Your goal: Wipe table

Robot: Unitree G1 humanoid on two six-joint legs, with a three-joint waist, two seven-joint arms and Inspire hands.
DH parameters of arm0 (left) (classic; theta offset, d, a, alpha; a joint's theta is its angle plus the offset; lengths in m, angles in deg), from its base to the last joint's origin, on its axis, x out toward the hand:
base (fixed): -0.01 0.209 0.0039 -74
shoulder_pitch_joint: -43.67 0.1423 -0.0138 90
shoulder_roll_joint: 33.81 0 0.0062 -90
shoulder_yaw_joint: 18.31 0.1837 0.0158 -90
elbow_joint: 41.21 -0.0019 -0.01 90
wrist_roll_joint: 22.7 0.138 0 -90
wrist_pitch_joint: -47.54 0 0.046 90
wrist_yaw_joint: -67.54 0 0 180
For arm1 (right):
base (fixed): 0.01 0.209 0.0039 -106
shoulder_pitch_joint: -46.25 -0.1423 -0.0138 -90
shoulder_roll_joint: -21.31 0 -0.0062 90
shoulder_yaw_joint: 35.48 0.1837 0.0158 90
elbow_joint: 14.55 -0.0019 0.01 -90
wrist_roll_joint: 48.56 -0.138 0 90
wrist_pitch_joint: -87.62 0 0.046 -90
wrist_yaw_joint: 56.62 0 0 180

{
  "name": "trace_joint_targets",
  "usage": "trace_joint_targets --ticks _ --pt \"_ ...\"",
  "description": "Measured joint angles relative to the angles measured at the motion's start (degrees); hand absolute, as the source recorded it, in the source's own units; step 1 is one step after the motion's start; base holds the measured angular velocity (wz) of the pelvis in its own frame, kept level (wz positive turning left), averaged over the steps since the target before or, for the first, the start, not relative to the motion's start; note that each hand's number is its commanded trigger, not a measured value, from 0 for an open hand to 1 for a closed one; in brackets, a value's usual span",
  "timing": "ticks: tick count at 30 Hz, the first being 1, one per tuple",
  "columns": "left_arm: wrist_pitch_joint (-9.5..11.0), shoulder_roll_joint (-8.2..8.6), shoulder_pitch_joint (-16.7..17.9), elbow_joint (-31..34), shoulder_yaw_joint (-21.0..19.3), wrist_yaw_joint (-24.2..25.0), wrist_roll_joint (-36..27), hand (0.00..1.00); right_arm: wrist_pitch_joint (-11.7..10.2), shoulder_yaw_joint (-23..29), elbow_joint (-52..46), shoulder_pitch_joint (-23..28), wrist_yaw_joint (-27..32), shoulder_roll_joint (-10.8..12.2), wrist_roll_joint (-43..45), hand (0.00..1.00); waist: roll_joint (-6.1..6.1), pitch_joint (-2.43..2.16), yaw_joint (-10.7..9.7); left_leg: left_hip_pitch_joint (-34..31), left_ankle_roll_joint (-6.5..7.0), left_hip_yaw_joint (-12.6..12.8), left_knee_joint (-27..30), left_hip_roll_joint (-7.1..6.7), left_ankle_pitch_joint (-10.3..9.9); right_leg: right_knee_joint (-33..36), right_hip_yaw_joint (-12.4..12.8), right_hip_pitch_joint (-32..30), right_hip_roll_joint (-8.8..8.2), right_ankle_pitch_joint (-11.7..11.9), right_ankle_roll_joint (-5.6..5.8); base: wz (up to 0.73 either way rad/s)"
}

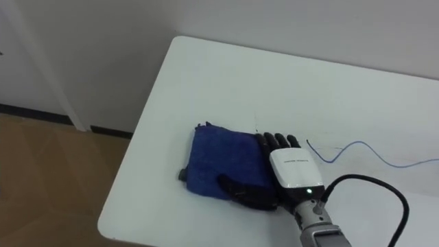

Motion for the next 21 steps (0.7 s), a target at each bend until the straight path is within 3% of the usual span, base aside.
trace_joint_targets --ticks 4,8,21 --pt "-0.01 0.00 -0.03 0.11 -0.04 -0.22 -0.29 0.00 -0.14 -0.77 -2.24 0.00 2.30 -0.01 -0.25 1.00 0.19 -0.54 -0.22 0.03 0.00 -0.15 0.04 -0.02 0.01 -0.04 -0.09 0.01 -0.04 0.00 0.00 0.00" --pt "0.13 0.06 0.04 1.03 -0.52 -0.39 -0.14 0.00 -1.17 -2.27 -3.14 -0.05 4.36 0.36 -0.27 1.00 -0.35 -0.97 -0.14 0.15 0.07 -0.65 0.15 -0.11 0.06 -0.10 -0.51 0.38 -0.16 0.00 0.01 0.05" --pt "0.13 0.08 0.79 -0.08 -2.85 -0.82 -0.64 0.00 -2.82 -0.54 0.38 -1.06 9.23 0.16 -0.73 1.00 -0.65 -0.87 -0.19 0.83 0.30 -1.15 -0.22 -0.28 0.18 -0.03 -1.99 1.45 -0.39 0.26 0.43 0.04"
